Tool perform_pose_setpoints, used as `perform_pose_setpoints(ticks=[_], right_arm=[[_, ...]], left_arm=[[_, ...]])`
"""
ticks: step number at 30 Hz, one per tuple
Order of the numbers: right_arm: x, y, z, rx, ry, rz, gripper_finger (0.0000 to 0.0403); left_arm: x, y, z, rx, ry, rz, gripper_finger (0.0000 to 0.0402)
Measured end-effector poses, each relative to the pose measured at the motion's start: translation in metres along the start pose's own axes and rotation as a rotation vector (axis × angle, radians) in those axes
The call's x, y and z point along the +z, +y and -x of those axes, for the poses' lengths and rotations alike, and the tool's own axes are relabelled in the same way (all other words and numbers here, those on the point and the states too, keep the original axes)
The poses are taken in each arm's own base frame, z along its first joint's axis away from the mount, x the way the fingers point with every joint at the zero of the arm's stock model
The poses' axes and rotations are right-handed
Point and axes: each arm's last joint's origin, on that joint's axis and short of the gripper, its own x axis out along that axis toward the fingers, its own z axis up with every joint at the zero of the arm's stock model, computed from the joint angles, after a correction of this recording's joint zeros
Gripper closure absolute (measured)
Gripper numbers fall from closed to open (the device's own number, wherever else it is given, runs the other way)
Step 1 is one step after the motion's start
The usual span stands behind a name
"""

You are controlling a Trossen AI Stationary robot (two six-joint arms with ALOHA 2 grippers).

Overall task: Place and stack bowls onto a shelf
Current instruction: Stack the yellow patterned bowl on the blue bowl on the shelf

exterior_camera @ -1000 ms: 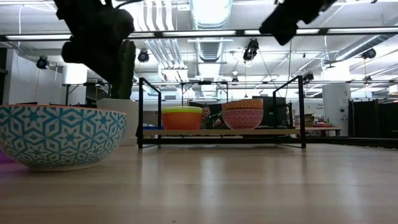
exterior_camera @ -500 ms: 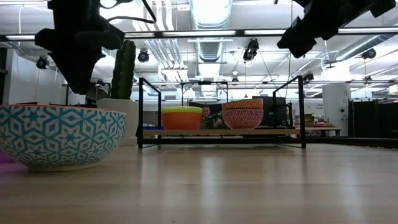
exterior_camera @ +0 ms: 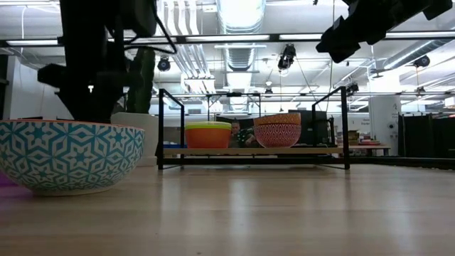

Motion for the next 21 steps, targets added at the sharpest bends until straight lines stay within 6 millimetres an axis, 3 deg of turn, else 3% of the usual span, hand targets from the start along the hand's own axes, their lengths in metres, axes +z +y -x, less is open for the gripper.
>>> perform_pose_setpoints(ticks=[12, 19, 21], right_arm=[[0.000, 0.000, 0.000, 0.000, 0.002, 0.005, 0.0349], [-0.003, 0.000, 0.002, 0.002, 0.027, 0.002, 0.0349], [-0.003, 0.001, 0.004, 0.002, 0.032, -0.007, 0.0349]], left_arm=[[-0.006, -0.005, -0.039, 0.032, -0.006, 0.016, 0.0289], [-0.003, -0.019, -0.046, 0.074, 0.000, -0.060, 0.0386], [-0.002, -0.022, -0.044, 0.082, 0.004, -0.086, 0.0390]])
